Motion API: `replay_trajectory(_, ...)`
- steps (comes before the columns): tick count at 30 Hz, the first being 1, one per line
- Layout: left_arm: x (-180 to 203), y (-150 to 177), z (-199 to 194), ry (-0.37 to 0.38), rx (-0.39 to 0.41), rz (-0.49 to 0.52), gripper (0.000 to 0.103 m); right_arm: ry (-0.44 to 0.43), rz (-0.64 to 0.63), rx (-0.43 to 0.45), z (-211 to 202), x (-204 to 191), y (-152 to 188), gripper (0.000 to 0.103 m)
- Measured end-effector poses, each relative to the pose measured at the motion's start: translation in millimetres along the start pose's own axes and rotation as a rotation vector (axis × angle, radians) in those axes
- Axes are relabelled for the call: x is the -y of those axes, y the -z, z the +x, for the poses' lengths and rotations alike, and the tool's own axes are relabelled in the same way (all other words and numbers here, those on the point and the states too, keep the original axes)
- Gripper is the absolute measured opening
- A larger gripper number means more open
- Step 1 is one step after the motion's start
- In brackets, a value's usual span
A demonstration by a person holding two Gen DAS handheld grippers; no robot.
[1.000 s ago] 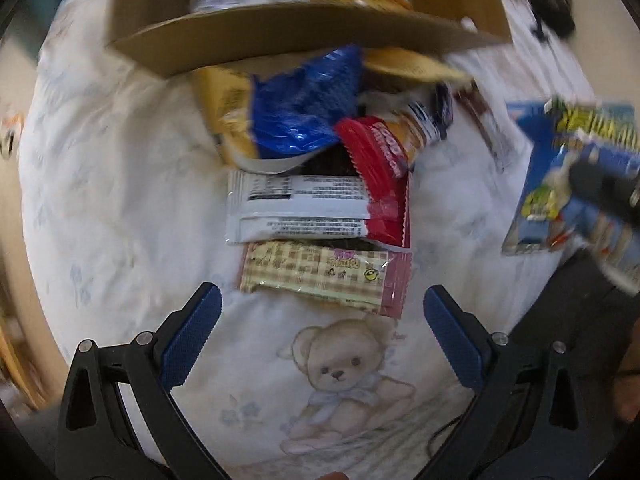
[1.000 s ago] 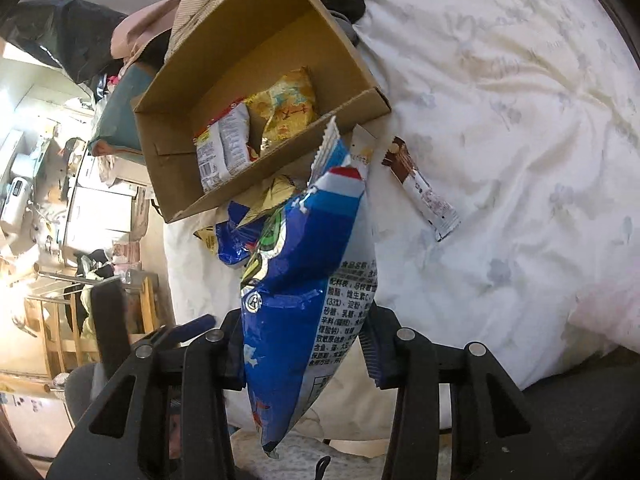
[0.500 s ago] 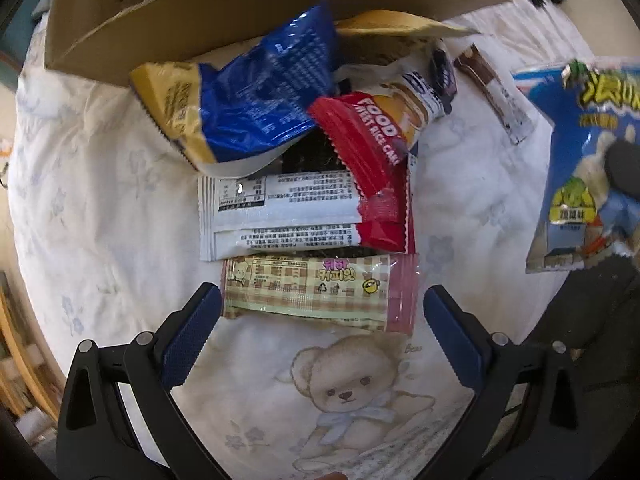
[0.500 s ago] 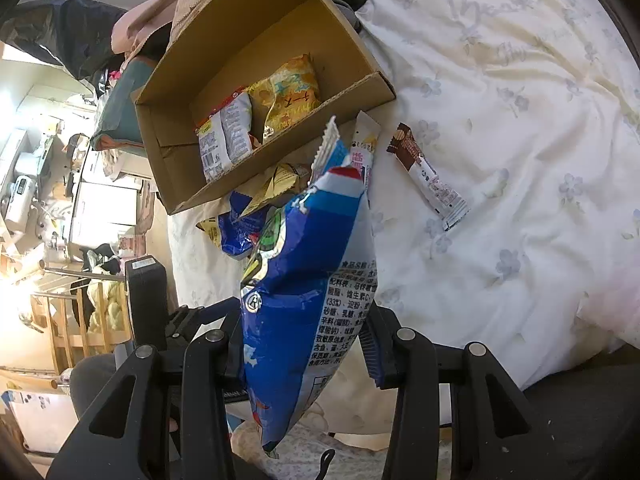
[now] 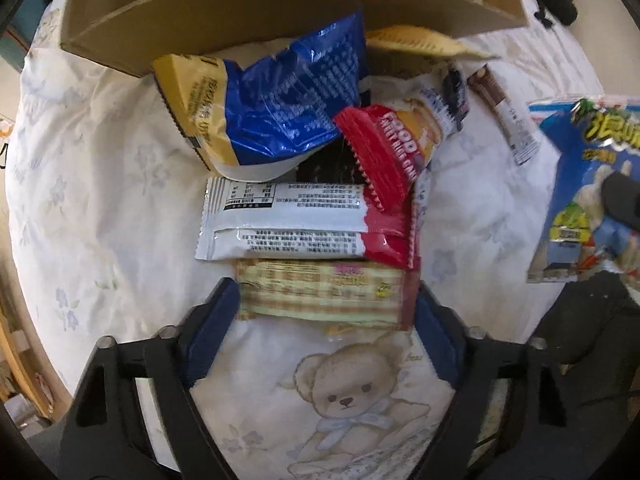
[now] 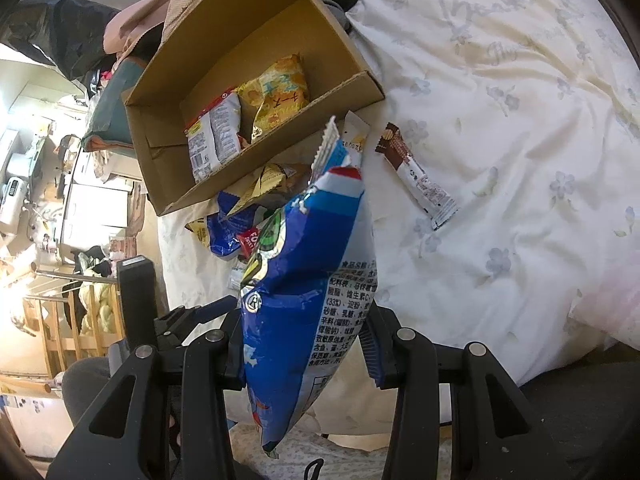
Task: Organize snacks
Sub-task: 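Grasp the blue chip bag with the right gripper while the left gripper grasps a pink candy stick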
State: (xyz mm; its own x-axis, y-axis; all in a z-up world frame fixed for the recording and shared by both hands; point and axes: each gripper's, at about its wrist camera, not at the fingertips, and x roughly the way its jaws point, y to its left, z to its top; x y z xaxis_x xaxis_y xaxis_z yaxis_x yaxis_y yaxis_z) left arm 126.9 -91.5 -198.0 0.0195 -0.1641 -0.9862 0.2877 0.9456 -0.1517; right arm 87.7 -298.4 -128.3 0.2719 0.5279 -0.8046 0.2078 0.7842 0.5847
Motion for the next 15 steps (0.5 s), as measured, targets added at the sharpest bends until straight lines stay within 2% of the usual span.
replay_trajectory(3, -3, 3, -9, -0.016, 0.017, 0.002, 0.071, 0.003, 0.0, 0.002, -1, 1, 0, 0.045)
replay_trajectory(5, -4, 7, -12, -0.01, 0.01, 0.001, 0.056, 0.004, -0.002, 0.001, -1, 0, 0, 0.045)
replay_trajectory(12, 4, 30, -30, 0.021, 0.033, 0.014, 0.027, 0.007, -0.026, 0.003, 0, -6, 2, 0.045)
replay_trajectory(14, 2, 32, -36, 0.024, 0.046, 0.016, 0.014, 0.005, -0.029, 0.004, -1, -7, 3, 0.045)
replay_trajectory(15, -1, 35, -40, 0.023, 0.051, 0.019, 0.013, 0.007, -0.031, 0.006, -1, -7, 3, 0.045)
